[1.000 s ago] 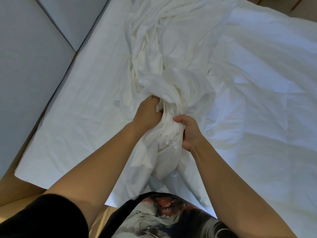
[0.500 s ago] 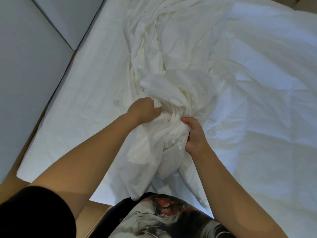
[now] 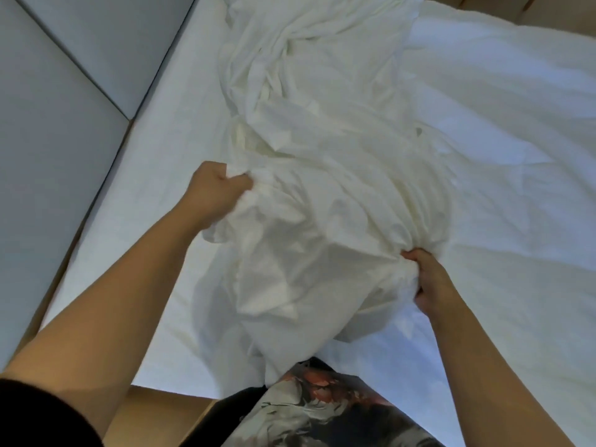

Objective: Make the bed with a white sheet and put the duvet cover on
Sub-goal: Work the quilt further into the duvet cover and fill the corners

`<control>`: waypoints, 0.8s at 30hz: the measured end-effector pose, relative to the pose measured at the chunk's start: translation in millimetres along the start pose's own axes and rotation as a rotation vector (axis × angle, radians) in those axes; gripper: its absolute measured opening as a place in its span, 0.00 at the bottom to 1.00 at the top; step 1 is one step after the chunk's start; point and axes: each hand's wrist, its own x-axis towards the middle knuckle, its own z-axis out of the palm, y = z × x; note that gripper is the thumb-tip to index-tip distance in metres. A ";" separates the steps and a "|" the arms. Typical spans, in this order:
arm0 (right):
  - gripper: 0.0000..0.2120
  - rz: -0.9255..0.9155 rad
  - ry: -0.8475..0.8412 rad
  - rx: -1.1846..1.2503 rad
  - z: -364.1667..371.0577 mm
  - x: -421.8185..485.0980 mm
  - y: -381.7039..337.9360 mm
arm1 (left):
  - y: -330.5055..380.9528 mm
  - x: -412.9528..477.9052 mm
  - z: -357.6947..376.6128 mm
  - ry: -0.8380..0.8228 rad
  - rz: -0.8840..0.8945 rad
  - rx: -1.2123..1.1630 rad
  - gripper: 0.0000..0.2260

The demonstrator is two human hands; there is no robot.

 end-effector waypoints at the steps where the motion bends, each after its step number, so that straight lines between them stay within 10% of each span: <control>1: 0.06 0.008 0.047 -0.025 -3.2 4.9 0.9 | -4.3 -3.2 1.4 0.006 -0.010 0.005 0.11; 11: 0.41 -0.376 0.382 -0.600 63.6 -20.0 34.1 | -50.2 -39.7 53.0 -0.059 -0.034 0.171 0.04; 15: 0.33 -1.078 0.165 -0.728 97.8 -58.2 40.3 | -51.3 -40.1 57.0 -0.037 -0.042 0.179 0.07; 18: 0.24 -1.064 -0.179 -1.072 132.5 -57.0 39.2 | -49.8 -37.6 59.0 -0.032 -0.030 0.176 0.08; 24: 0.11 -1.143 -0.095 -1.413 152.8 -31.2 29.3 | -56.7 -28.0 60.2 -0.013 -0.101 0.221 0.18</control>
